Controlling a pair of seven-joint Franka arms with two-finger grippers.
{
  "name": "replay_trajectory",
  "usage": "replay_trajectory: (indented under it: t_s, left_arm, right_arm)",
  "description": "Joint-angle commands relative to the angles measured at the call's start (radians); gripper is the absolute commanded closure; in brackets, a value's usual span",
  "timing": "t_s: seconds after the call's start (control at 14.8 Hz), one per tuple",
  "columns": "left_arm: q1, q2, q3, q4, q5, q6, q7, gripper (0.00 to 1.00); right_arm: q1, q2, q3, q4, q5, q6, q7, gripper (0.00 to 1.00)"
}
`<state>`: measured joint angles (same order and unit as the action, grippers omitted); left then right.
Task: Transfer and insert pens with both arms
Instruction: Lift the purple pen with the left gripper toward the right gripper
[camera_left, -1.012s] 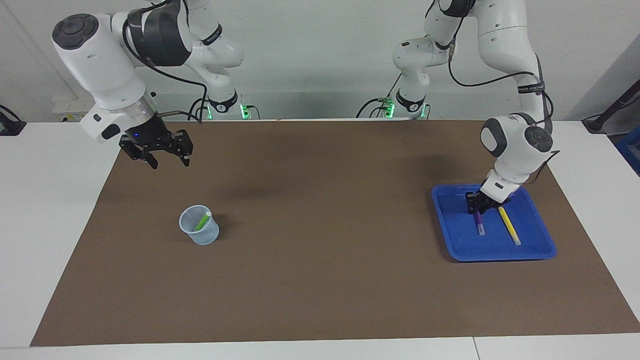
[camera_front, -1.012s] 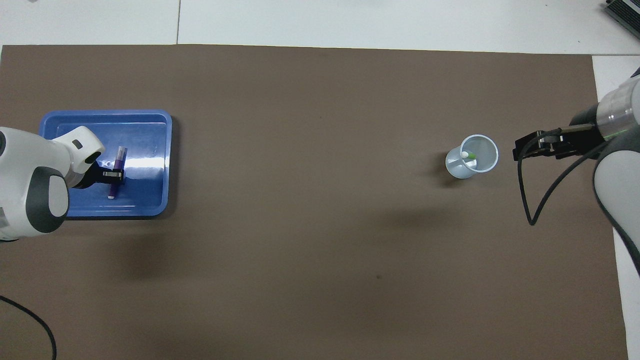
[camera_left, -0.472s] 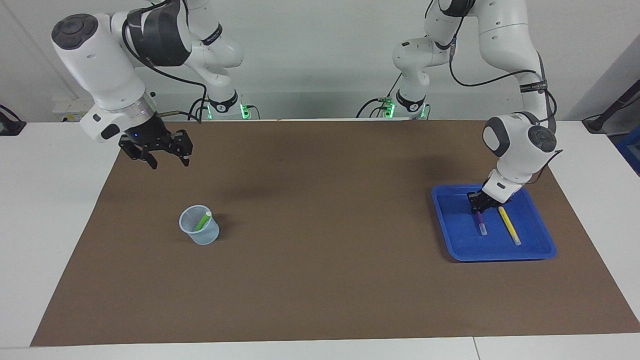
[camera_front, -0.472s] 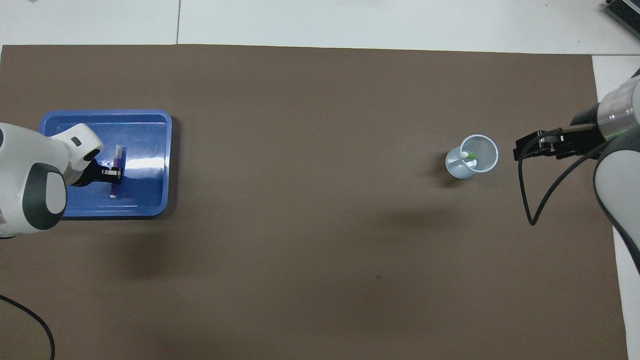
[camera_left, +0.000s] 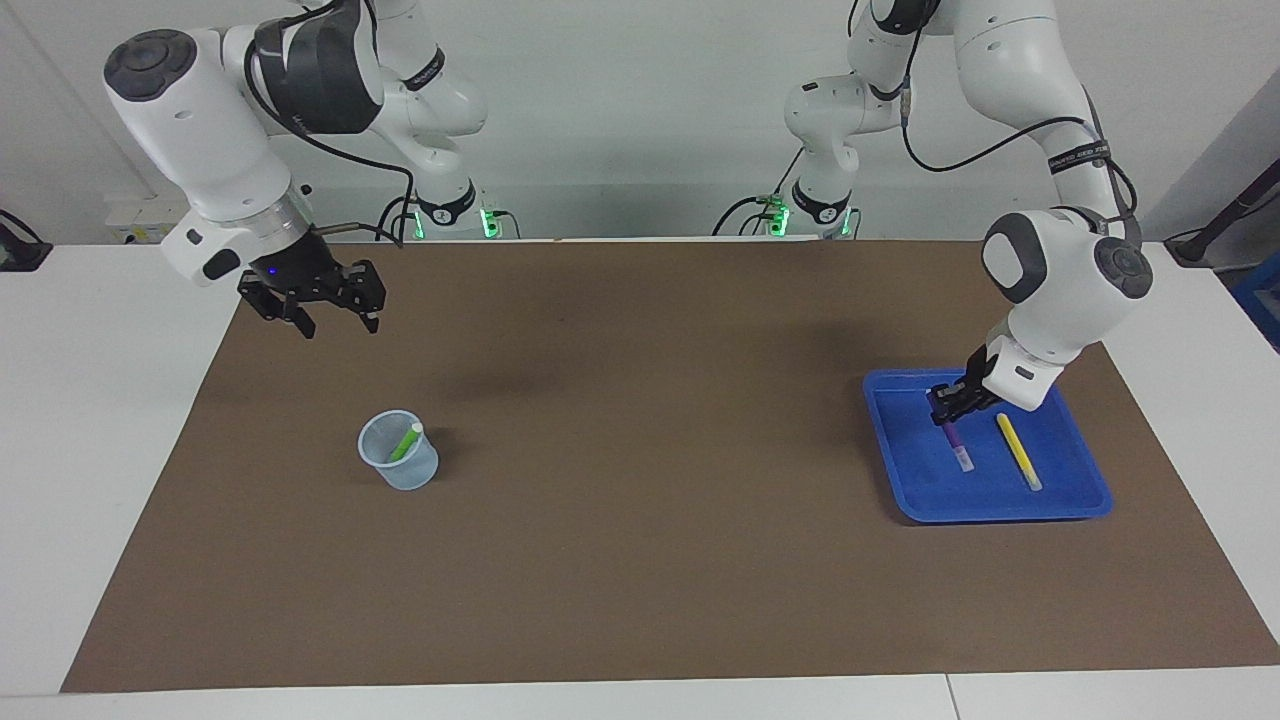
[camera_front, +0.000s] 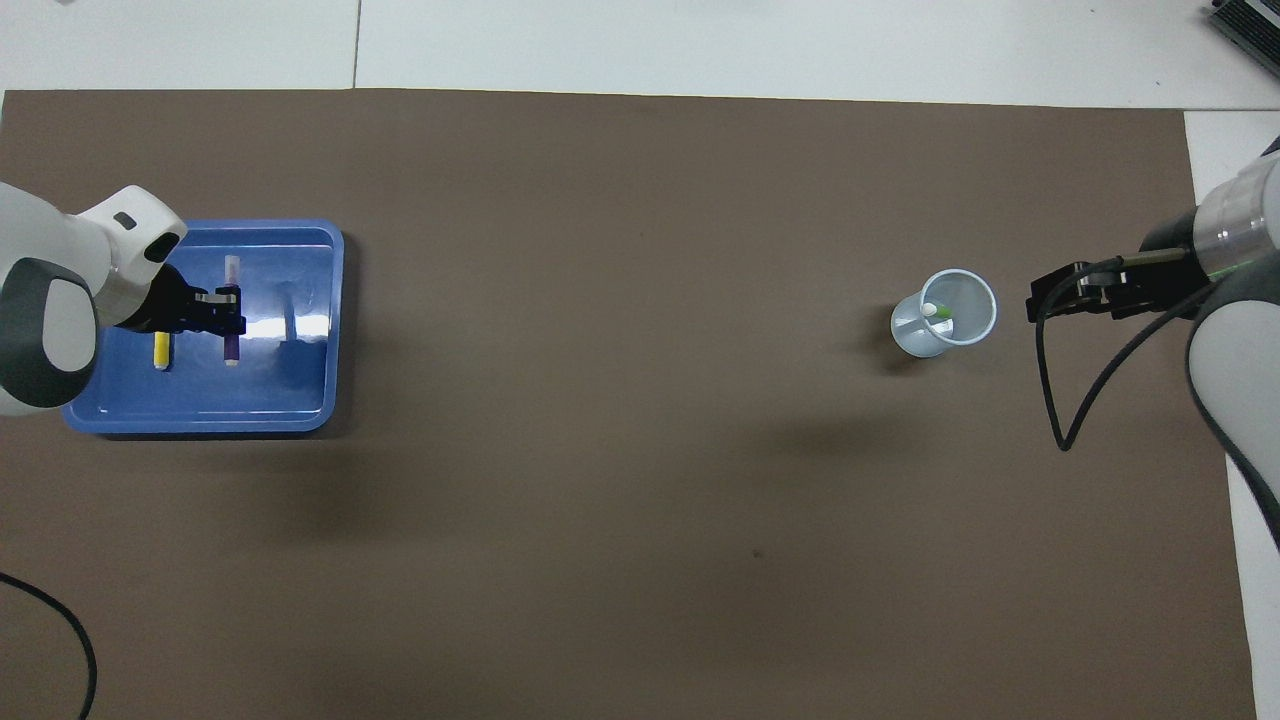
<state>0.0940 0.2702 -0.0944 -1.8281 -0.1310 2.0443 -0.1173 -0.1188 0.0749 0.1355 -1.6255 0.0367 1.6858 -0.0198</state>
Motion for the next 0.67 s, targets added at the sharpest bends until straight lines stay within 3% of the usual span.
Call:
replay_trajectory:
  t_s: [0.0, 0.27, 0.61]
  left_arm:
    - [-0.051, -0.023, -0.001, 0.058, -0.027, -0.114, -0.201, 1.00]
    - [-0.138, -0.072, -0.019, 0.078, -0.140, -0.157, -0.591, 1.00]
    - [-0.373, -0.094, -0.019, 0.070, -0.142, -0.147, -1.034, 1.00]
  right_arm:
    - [-0.012, -0.024, 0.007, -0.027, 0.009, -0.009, 0.000, 0.18]
    - [-0.039, -0.024, 0.003, -0.027, 0.204, -0.011, 0.009, 0.18]
    - [-0.048, -0.024, 0.001, -0.027, 0.439, 0.009, 0.084, 0.18]
